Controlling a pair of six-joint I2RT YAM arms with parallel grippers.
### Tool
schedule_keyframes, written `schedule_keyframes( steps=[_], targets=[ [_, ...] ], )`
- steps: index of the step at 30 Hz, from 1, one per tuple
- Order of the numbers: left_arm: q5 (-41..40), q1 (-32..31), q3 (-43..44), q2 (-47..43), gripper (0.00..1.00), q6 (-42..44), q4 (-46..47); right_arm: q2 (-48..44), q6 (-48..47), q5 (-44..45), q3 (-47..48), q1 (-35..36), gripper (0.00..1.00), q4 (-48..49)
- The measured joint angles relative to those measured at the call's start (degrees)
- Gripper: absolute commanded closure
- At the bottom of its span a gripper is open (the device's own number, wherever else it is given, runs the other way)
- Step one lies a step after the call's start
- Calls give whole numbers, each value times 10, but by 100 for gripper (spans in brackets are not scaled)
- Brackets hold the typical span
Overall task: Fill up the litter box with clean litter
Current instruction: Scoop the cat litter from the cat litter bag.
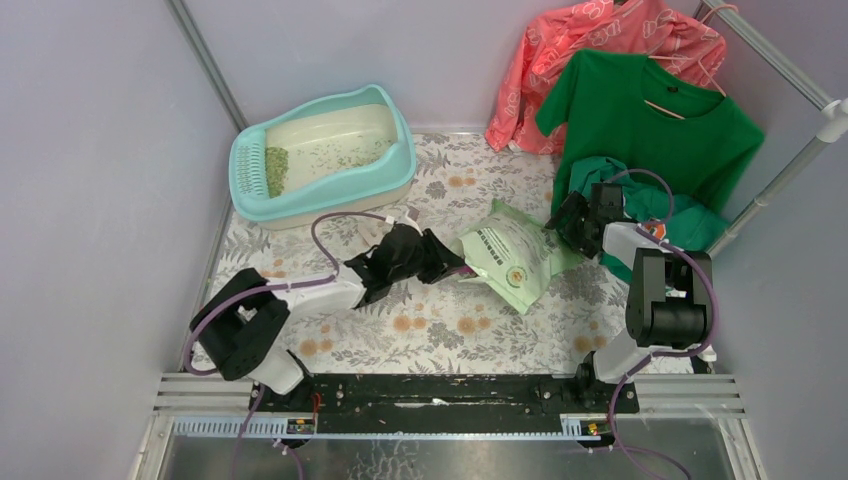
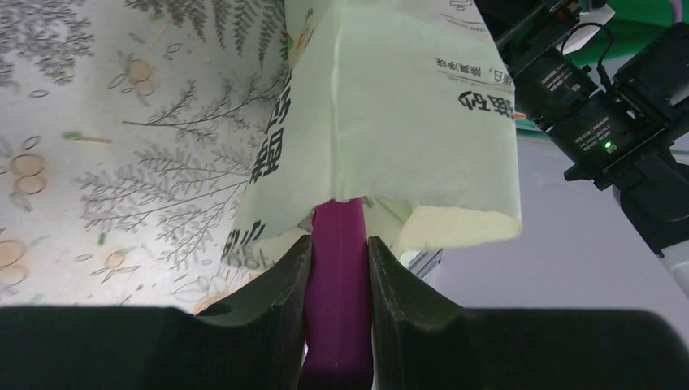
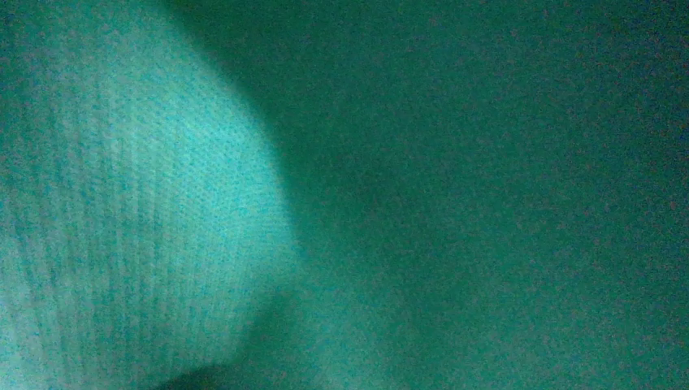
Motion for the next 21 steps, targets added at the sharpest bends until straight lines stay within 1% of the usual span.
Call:
schedule_keyframes(
  steps=[8,11,15,21],
  targets=[
    [-38,-29,57,71,100,-26,22,0,0,0,-3,0,6,5],
    [-44,-37,64,93,100,-31,47,0,0,0,-4,0,6,6],
    [-43,-41,44,118,100,-34,120,-1,0,0,-9,0,6,13],
    [-32,-41,-5,175,100,-43,283,-7,0,-1,-19,0,6,27]
  ],
)
